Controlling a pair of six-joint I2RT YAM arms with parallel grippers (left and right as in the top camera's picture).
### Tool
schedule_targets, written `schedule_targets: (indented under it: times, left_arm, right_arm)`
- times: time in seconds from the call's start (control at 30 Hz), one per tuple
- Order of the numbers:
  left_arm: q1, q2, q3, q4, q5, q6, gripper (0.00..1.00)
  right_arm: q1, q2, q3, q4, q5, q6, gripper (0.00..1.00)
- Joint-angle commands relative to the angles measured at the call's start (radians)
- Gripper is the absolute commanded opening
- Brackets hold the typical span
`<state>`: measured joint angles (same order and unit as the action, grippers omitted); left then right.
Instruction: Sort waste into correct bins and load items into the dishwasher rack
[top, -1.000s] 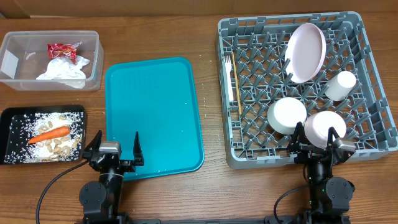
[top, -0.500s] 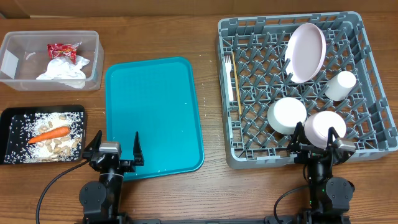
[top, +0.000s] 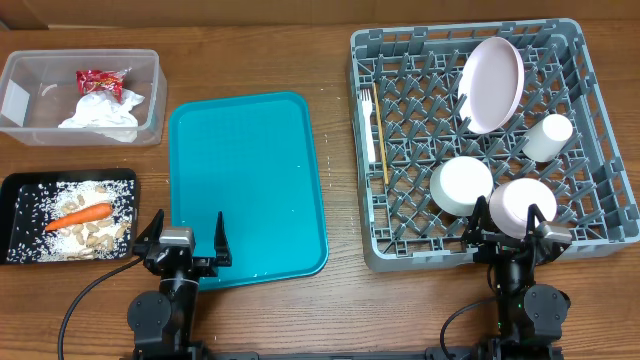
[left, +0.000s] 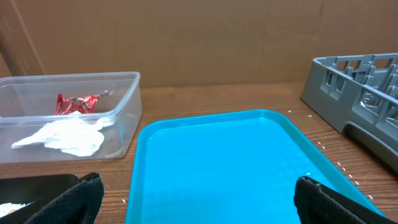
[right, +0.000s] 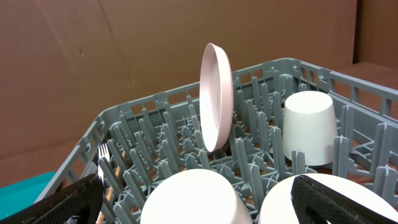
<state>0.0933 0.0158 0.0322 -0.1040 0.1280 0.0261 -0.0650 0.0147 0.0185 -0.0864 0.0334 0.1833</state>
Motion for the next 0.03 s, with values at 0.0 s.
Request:
schedule_targets:
  times: [0.0]
  left_arm:
    - [0.005, -0.012, -0.011, 0.006, 0.003, 0.012, 1.00]
  right_arm:
    - [-0.005, -0.012, -0.010, 0.007, 0.010, -0.005, 1.00]
